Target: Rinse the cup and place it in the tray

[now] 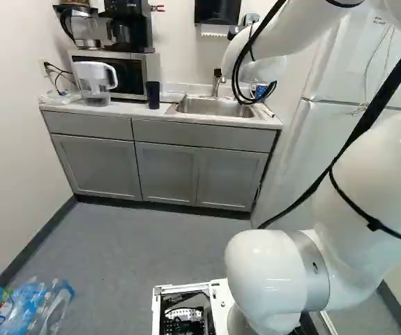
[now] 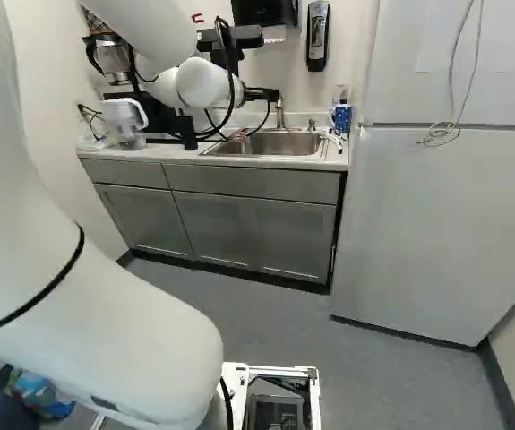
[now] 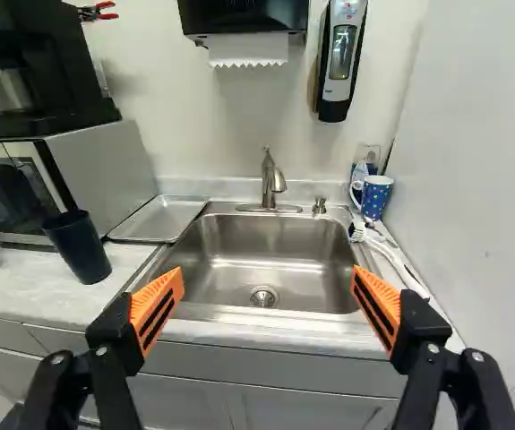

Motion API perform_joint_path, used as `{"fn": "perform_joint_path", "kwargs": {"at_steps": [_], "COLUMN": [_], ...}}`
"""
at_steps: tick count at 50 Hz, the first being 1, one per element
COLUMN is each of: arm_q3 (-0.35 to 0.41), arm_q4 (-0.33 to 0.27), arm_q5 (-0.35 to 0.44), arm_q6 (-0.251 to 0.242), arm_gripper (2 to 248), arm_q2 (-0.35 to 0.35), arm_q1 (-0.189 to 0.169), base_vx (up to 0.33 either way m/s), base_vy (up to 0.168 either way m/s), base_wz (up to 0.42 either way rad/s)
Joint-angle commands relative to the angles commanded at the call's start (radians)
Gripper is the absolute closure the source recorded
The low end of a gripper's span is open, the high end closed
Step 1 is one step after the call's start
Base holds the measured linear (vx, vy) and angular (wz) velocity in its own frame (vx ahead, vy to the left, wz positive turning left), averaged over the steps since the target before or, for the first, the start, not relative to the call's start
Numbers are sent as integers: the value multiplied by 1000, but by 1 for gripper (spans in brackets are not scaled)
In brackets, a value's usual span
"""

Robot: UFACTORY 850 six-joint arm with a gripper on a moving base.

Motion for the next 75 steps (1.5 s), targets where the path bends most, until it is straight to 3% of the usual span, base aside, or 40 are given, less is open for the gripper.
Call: {"fn": "perform_joint_path", "kwargs": {"at_steps": [31,75], "arm_q3": [0,0], "arm_q4": [0,0], "arm_q5": [0,0], "arm_q6": [0,0], "arm_gripper": [3,3], "arm_q2": [0,0], "arm_q1": [0,0], "base_vx": [22,110], "base_vy": [0,-30], "base_wz": [15,0]}}
